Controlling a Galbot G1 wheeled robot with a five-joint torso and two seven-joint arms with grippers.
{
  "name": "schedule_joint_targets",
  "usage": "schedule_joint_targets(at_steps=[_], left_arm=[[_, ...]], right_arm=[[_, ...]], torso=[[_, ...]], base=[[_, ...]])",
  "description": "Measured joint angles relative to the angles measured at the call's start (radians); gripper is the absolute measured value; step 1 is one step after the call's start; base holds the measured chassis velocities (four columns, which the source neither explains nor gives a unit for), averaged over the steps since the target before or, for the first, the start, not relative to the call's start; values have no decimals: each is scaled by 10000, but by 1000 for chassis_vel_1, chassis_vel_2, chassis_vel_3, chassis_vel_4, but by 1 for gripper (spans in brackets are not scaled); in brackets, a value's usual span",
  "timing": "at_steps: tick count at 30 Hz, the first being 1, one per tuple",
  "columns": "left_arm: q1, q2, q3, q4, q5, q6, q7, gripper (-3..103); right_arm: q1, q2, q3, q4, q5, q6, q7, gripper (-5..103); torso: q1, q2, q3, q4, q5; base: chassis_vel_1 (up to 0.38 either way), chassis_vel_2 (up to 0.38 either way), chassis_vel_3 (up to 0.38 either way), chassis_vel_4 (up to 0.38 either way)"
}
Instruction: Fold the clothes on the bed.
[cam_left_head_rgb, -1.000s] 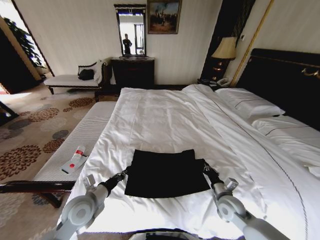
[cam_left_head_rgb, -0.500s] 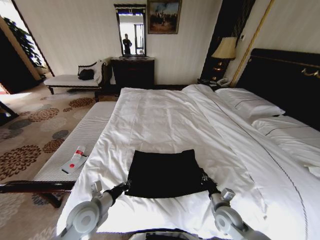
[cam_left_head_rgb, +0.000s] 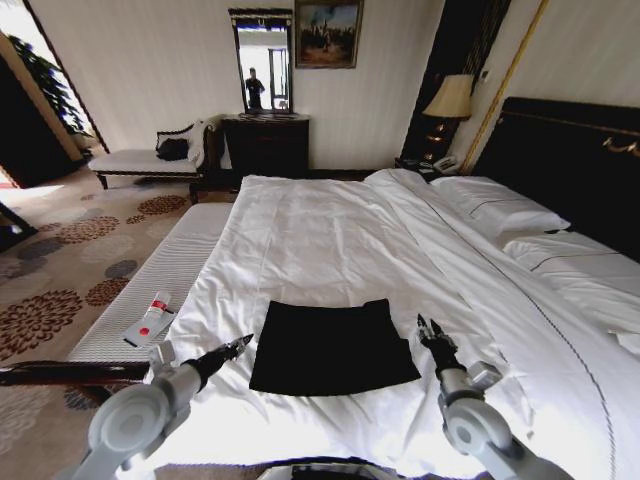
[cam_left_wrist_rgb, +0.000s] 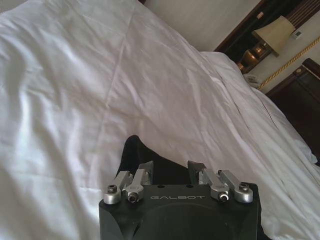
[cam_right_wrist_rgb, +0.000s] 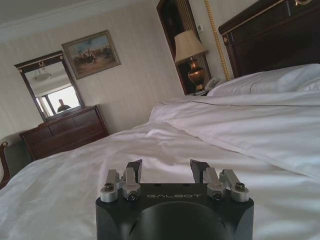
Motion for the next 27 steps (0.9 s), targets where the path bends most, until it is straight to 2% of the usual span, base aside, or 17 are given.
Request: schedule_joint_targets(at_steps=[1, 2, 3, 6, 7, 10, 11, 12, 13, 15, 17, 21, 27], left_arm=[[-453, 72, 430, 431, 35, -76, 66, 48], [-453, 72, 430, 431, 35, -76, 66, 48], [-1092, 118, 1039, 1005, 125, -235, 85, 48], [-3448, 18, 3018, 2946, 281, -1167, 353, 64], [-3448, 18, 3018, 2946, 281, -1167, 353, 64], [-4922, -261, 4831, 4678, 971, -1938, 1136, 76], [-5338, -357, 5291, 5206, 1193, -2077, 1325, 81], [-5338, -357, 5291, 5206, 1193, -2077, 1325, 81], [-5653, -443, 5609, 5612, 1283, -2140, 1433, 86], [-6209, -635, 6071, 6337, 1378, -2204, 1592, 96], [-6448, -805, 6284, 6758, 1479, -2243, 1698, 98], [-6563, -969, 6371, 7048, 1550, -2246, 1805, 100], [-6385, -1085, 6534, 7297, 2101, -2217, 2077, 100]], right_arm=[[260, -43, 28, -54, 167, -69, 79, 59], [260, -43, 28, -54, 167, -69, 79, 59], [525, -69, 19, -199, 313, -123, 155, 65], [1281, -24, -301, -871, 503, -215, 311, 76], [1281, -24, -301, -871, 503, -215, 311, 76], [1809, 168, -672, -1439, 578, -283, 442, 91], [1915, 235, -751, -1582, 590, -295, 468, 91], [1915, 235, -751, -1582, 590, -295, 468, 91], [1981, 294, -803, -1703, 598, -303, 480, 96], [2039, 399, -869, -1911, 590, -311, 483, 100], [2042, 470, -899, -2077, 553, -313, 484, 100], [2041, 519, -918, -2196, 532, -313, 483, 100], [2279, 540, -1095, -2480, 520, -313, 487, 100]], torso=[[0, 0, 0, -2, 1], [0, 0, 0, -2, 1], [0, -1, 2, 4, -5], [4, -1, 2, -12, 2], [4, -1, 2, -12, 2], [6, -2, 4, -5, -2], [5, -3, 4, -5, 3], [5, -3, 4, -5, 3], [5, -3, 4, -2, 2], [5, -2, 2, -3, 0], [4, -2, 2, -3, 0], [4, -2, 1, -3, 0], [2, -2, 0, 0, 0]], base=[[0, 0, 0, 0], [0, 0, 0, 0], [0, 0, 0, 0], [0, 0, 0, 0], [0, 0, 0, 0], [0, 0, 0, 0], [0, 0, 0, 0], [0, 0, 0, 0], [0, 0, 0, 0], [0, 0, 0, 0], [0, 0, 0, 0], [0, 0, 0, 0], [0, 0, 0, 0]])
